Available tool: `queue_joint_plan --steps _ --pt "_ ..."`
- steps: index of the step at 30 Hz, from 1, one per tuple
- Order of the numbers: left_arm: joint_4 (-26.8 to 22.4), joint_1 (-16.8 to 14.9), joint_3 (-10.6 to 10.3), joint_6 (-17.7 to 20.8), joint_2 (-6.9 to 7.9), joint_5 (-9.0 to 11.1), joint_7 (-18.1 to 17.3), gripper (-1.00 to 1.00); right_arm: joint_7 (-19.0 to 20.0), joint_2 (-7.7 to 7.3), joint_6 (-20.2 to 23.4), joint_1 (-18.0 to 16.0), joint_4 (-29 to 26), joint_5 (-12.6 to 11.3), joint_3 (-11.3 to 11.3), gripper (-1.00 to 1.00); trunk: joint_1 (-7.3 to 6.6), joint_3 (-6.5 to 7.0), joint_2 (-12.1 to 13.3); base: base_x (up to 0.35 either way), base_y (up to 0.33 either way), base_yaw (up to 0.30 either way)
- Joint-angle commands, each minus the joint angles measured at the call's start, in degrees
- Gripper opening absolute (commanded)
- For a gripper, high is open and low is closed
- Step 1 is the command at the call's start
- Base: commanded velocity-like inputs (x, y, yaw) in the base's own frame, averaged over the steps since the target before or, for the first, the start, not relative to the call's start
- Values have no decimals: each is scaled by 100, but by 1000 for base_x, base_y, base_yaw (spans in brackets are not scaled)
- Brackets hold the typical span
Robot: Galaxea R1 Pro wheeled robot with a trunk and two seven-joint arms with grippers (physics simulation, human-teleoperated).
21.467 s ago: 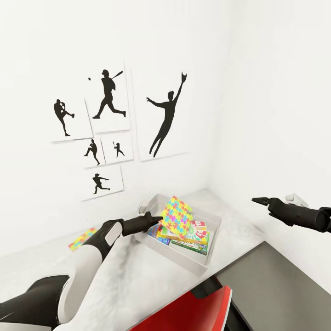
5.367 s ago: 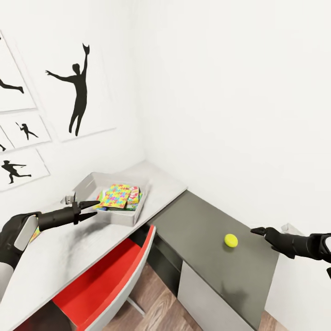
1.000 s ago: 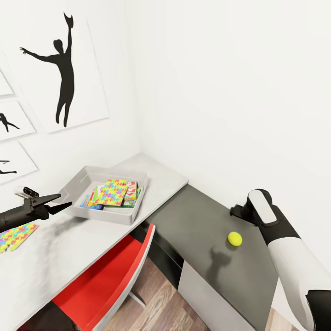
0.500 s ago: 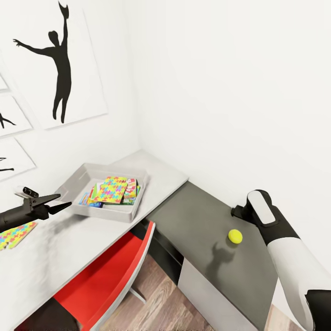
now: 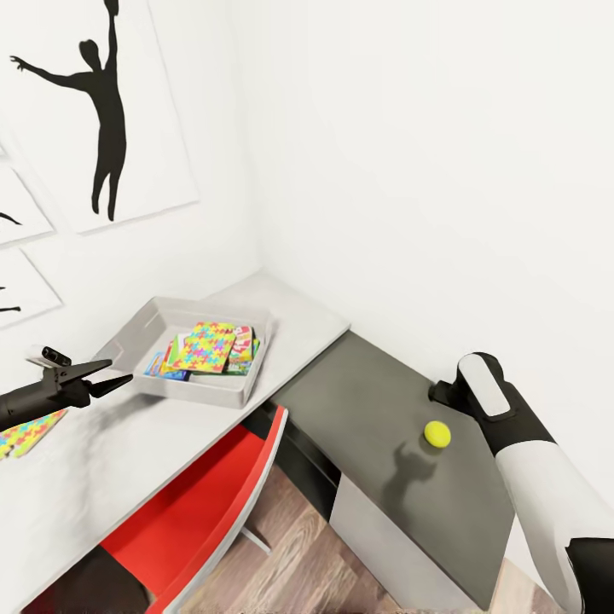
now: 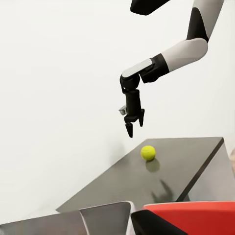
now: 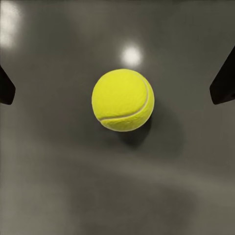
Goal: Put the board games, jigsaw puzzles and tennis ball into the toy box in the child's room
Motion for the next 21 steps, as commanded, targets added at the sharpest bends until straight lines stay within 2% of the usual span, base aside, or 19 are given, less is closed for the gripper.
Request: queue_joint_plan --steps 1,21 --pt "-1 -4 -4 60 2 2 -19 100 -58 -7 18 -6 -5 -54 23 100 3 -20 -12 0 0 0" --pt "1 -4 -7 60 2 2 -16 100 -57 -14 19 -6 -4 -54 8 100 3 -208 -12 0 0 0"
